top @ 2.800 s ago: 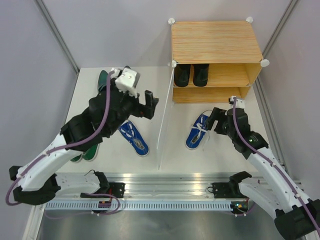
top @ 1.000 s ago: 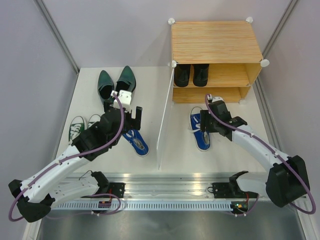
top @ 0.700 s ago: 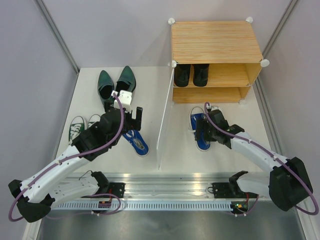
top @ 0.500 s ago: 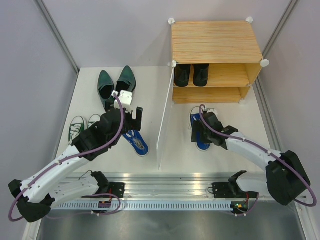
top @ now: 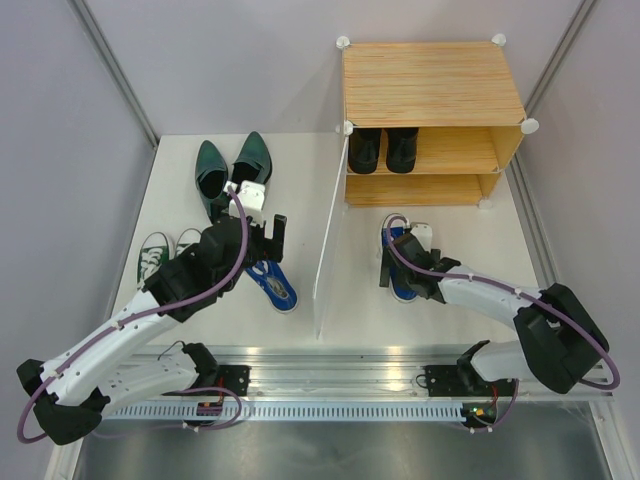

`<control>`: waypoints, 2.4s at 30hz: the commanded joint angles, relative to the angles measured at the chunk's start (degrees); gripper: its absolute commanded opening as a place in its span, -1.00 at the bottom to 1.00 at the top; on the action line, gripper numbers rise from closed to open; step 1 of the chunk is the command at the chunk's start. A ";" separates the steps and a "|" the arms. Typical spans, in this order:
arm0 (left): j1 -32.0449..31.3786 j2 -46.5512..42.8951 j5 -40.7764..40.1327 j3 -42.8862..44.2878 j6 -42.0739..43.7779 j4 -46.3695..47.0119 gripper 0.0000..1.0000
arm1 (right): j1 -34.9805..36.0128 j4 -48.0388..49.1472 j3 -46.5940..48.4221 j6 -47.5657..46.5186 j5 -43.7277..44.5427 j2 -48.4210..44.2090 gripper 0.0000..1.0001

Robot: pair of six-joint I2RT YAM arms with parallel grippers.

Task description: Place and organize the shoes in the shoe cabinet

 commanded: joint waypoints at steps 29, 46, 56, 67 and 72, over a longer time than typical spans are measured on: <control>0.30 -0.53 -0.60 -0.54 1.85 2.40 0.99 | 0.04 2.76 -0.80 4.72 8.00 -16.29 -0.81; 0.30 -2.02 -1.57 -0.45 1.76 2.31 0.99 | -0.13 -3.57 6.76 -2.47 15.74 -28.44 -0.88; 0.39 -2.29 -0.43 -0.36 1.50 2.31 0.99 | -8.28 -1.21 15.81 -8.54 8.81 -19.12 -0.85; 0.30 -3.17 -0.60 -0.62 1.50 2.31 0.99 | -18.41 2.76 25.13 -11.62 -1.66 -9.02 -0.91; 0.30 -3.43 -0.52 -0.62 1.41 2.31 0.99 | -20.87 3.37 30.40 -13.46 -1.22 -4.19 -0.91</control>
